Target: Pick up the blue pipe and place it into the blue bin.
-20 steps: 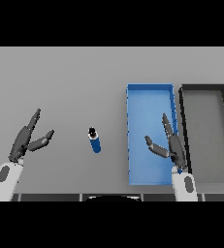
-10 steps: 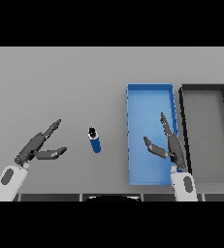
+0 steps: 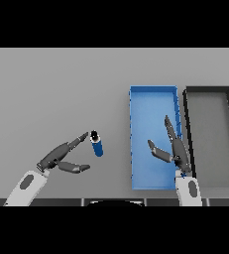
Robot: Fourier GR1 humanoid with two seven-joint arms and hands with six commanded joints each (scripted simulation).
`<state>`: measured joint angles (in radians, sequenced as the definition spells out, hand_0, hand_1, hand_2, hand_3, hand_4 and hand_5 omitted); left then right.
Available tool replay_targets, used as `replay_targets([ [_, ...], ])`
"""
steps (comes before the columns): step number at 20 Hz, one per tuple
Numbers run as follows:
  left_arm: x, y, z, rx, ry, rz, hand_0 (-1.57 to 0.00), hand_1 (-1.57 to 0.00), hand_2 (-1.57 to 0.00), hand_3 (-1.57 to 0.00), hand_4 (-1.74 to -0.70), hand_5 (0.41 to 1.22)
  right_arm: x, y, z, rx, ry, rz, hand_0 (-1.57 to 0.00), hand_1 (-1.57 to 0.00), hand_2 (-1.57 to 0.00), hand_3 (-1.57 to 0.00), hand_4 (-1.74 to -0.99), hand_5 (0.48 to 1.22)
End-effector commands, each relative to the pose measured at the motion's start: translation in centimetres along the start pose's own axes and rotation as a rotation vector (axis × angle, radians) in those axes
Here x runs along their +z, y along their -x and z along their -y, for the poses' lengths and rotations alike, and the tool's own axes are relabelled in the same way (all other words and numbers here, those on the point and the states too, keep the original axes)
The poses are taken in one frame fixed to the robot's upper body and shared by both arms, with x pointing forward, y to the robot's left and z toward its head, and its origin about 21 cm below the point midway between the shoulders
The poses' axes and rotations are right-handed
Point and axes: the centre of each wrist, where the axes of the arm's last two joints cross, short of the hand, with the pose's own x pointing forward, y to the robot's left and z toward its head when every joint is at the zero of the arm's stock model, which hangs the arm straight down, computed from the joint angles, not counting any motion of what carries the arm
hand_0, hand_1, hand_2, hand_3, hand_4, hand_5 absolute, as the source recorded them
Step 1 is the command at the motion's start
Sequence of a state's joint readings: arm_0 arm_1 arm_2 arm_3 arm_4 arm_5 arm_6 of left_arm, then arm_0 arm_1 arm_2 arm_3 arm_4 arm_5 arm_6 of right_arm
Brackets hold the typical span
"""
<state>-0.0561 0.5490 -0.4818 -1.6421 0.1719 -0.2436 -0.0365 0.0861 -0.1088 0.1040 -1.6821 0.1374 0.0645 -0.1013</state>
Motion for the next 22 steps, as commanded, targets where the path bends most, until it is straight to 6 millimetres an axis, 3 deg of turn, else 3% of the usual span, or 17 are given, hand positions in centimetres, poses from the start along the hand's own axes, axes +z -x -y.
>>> replay_targets([
  [1,-0.6,0.3,0.4,0.002,0.006,-0.004,0.00,0.00,0.00,0.00,-1.12,0.446,-0.1,0.1,0.2,-0.003,0.000,-0.012,0.00,0.00,0.00,0.00,-1.270,0.617],
  [11,-6.3,1.6,3.1,0.006,0.046,0.009,0.00,0.00,0.00,0.00,-1.08,0.442,0.8,-0.1,0.3,-0.004,0.008,-0.017,0.00,0.00,0.00,0.00,-1.265,0.597],
  [14,-7.6,1.6,3.7,0.061,0.058,0.062,0.00,0.00,0.00,0.00,-1.09,0.477,0.9,0.0,0.1,-0.007,0.005,-0.020,0.00,0.00,0.00,0.00,-1.264,0.598],
  [16,-8.8,1.5,4.4,0.104,0.046,0.082,0.00,-0.03,-0.11,-0.10,-1.14,0.550,0.5,-0.1,0.1,-0.004,0.014,-0.015,0.00,0.00,0.00,0.00,-1.266,0.601],
  [17,-8.9,1.5,4.2,0.135,0.037,0.090,-0.02,-0.16,-0.29,-0.26,-1.21,0.607,0.7,0.1,0.3,-0.002,0.011,-0.017,0.00,0.00,0.00,0.00,-1.261,0.600],
  [19,-9.1,1.8,4.3,0.202,0.005,0.096,-0.44,-0.59,-0.70,-0.72,-1.35,0.828,0.7,-0.1,0.3,-0.002,0.008,-0.005,0.00,0.00,0.00,0.00,-1.259,0.602],
  [22,-9.3,2.2,5.6,0.225,0.001,0.120,-0.99,-1.07,-1.12,-1.10,-1.53,1.020,1.0,0.0,0.5,-0.006,0.012,-0.004,0.00,0.00,0.00,0.00,-1.262,0.611],
])
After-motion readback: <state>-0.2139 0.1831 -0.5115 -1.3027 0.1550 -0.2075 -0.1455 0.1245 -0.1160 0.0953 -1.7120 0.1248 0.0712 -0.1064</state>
